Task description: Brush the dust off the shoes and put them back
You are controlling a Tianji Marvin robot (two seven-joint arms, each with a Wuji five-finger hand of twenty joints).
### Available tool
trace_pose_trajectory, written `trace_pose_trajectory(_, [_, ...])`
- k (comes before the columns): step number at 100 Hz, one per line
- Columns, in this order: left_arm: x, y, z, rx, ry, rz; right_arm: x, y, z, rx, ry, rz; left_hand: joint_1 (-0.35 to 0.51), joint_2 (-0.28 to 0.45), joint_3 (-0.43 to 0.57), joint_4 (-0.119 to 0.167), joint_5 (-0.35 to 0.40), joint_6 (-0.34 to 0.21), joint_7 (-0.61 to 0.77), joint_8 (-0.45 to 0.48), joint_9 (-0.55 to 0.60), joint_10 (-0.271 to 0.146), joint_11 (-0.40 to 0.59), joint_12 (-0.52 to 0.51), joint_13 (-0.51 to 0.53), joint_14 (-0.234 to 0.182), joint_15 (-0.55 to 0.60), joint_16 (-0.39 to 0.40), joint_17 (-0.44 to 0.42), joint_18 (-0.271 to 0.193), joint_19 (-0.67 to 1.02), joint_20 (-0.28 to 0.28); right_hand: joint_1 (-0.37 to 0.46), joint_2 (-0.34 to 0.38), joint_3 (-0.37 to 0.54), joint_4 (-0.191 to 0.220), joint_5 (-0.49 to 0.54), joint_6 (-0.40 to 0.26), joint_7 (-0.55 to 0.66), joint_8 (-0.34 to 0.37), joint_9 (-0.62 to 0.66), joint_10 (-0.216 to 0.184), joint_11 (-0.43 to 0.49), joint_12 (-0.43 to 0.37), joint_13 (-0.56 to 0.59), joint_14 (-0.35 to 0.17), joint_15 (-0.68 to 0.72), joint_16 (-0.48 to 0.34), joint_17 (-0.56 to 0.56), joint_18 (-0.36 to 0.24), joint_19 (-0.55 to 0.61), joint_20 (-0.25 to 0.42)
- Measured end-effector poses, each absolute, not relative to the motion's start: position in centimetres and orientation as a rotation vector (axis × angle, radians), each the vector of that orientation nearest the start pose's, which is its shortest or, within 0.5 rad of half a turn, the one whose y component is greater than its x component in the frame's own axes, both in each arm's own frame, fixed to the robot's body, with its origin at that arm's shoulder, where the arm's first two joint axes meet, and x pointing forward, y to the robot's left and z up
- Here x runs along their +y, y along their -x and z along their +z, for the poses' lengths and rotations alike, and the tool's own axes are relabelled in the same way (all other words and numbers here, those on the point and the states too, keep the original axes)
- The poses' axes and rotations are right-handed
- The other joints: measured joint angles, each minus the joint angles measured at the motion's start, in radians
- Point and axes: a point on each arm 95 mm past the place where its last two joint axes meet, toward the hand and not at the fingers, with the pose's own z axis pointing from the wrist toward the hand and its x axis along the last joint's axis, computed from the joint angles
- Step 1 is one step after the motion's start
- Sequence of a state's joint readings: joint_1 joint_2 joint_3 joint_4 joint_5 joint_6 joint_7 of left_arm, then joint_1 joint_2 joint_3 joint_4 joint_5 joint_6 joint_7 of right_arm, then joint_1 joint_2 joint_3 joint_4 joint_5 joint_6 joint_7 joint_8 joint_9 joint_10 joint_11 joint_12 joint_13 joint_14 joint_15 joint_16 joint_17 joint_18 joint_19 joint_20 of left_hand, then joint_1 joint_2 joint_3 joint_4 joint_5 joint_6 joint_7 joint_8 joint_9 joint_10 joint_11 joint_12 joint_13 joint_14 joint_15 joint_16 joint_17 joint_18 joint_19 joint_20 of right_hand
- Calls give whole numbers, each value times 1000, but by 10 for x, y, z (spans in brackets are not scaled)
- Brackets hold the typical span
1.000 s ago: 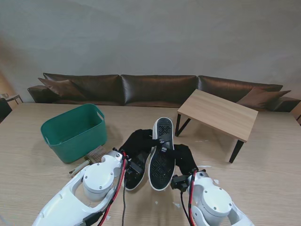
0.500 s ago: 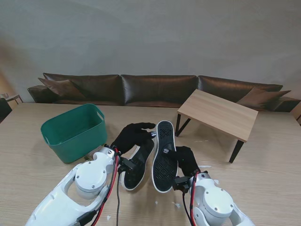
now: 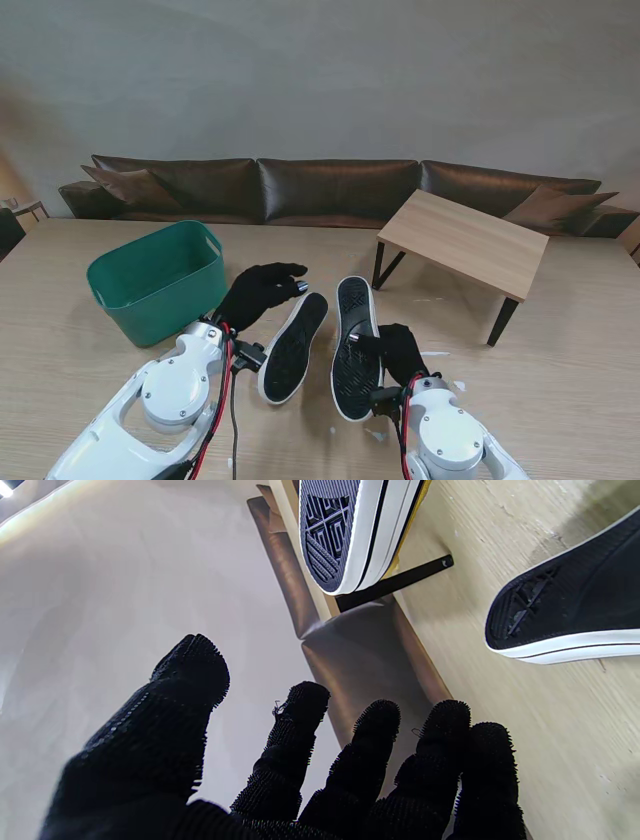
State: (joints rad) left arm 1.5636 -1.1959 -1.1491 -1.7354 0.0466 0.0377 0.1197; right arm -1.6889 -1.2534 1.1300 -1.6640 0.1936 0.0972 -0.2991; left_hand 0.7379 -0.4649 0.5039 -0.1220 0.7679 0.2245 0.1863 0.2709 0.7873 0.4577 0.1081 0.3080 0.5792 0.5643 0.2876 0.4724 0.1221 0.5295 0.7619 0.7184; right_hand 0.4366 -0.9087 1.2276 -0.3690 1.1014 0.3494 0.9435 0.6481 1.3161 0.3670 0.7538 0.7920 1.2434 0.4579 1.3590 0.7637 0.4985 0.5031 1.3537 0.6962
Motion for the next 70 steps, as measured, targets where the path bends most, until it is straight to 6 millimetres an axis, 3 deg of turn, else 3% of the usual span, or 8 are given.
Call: trace_pose_trajectory(70, [-50,-383,-297,710,1986,-2181,75,-364,-390,-420,2693,-2100,12,12,-9,8,25,2,8,32,1,-1,0,11,0,-2,-9,0,0,-7,-36,22,0,0,0,0,0,0,0,-8,0,0,0,0,0,0,-32,-15,0,-5,0,0])
